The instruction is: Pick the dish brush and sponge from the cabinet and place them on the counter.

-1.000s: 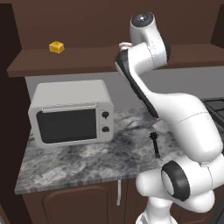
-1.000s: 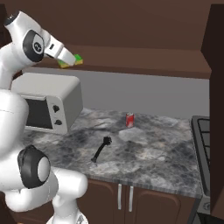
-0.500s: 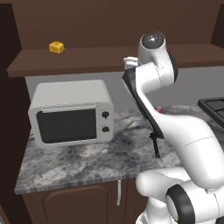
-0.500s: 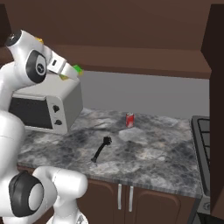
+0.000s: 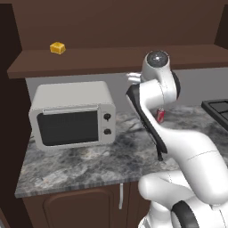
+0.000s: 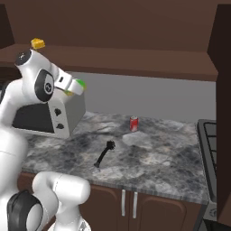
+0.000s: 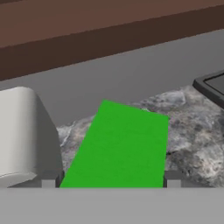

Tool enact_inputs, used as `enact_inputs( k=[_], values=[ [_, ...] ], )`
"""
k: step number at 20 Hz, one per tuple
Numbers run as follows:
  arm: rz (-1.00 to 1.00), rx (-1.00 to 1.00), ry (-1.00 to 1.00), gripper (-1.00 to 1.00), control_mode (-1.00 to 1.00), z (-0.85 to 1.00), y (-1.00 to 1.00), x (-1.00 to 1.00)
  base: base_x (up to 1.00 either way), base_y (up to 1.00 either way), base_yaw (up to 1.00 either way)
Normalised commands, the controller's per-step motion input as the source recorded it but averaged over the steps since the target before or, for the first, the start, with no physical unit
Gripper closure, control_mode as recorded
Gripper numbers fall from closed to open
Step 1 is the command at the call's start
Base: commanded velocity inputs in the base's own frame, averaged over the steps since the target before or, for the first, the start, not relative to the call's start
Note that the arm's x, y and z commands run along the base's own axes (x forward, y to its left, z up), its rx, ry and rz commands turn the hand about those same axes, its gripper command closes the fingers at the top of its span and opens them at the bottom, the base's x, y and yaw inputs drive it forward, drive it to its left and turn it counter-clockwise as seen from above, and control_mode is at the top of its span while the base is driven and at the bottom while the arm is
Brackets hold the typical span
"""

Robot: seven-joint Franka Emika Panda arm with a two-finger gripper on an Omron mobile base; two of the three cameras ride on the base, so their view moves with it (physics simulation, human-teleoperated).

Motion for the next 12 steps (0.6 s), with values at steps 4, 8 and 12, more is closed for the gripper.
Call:
enact_inputs(
  k=[4,8,12],
  values=[
    [0.08,0.00,0.07,1.00,-1.00,-0.58,0.00,0.00,0.00,0.00,0.00],
    [0.06,0.00,0.10,1.00,-1.00,-0.57,0.00,0.05,0.00,0.00,0.00],
    [0.04,-0.01,0.11,1.00,-1.00,-0.58,0.00,0.12,0.00,0.00,0.00]
  ],
)
